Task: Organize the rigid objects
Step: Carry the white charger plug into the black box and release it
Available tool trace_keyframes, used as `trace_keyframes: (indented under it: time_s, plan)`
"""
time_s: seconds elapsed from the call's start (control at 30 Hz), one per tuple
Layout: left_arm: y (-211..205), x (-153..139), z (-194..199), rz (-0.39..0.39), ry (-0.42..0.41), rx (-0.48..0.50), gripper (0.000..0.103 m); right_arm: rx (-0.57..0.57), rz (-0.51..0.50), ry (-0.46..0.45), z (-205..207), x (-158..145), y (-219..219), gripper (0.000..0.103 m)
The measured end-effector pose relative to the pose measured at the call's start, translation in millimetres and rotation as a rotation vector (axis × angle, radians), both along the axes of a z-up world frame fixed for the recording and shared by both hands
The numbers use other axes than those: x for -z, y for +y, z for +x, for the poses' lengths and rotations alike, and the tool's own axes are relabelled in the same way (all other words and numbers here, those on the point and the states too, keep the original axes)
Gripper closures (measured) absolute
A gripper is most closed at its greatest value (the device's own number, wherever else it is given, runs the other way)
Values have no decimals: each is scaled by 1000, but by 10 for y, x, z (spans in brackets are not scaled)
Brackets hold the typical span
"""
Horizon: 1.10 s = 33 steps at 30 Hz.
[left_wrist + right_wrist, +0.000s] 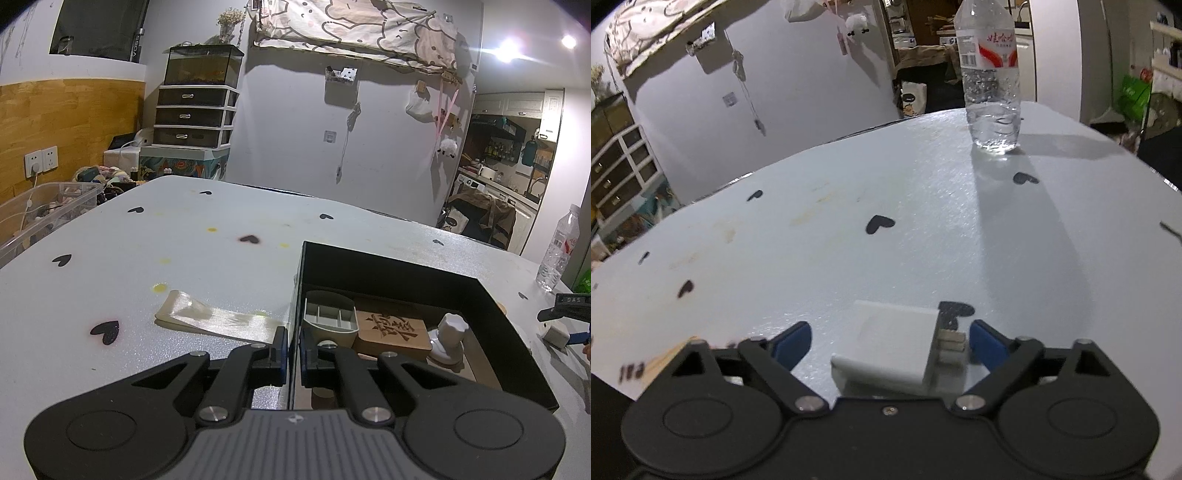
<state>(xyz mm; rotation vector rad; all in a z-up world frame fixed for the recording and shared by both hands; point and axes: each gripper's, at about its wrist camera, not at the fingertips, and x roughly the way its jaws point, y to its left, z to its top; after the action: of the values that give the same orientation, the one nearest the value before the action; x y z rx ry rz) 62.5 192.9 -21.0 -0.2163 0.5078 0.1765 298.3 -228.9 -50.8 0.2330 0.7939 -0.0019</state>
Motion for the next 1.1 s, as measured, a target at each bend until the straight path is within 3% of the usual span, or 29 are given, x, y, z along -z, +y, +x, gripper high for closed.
trace_keyframes:
  time_s: [0.17,0.4,0.5,0.8,0.97,1.1]
  plan:
    - [-2,0,1,1,0,0,97,-17,-54,5,-21,-14,17,28]
    - [-2,-2,1,0,0,0,97,-43,-32,-2,-110,-70,54,30]
    - [2,-3,1,1,1,-1,97,-135,20,-30,-253,-199,207,30]
    - [33,-2,-9,2,2,-3,97,-601,76,-167,-845,-744,977,30]
    - [38,-4,-12,2,1,-2,97,-936,-63,-267,-1118,-948,1394,30]
    - [30,-3,-6,2,1,-2,97,-1175,-194,-253,-1173,-995,1647,30]
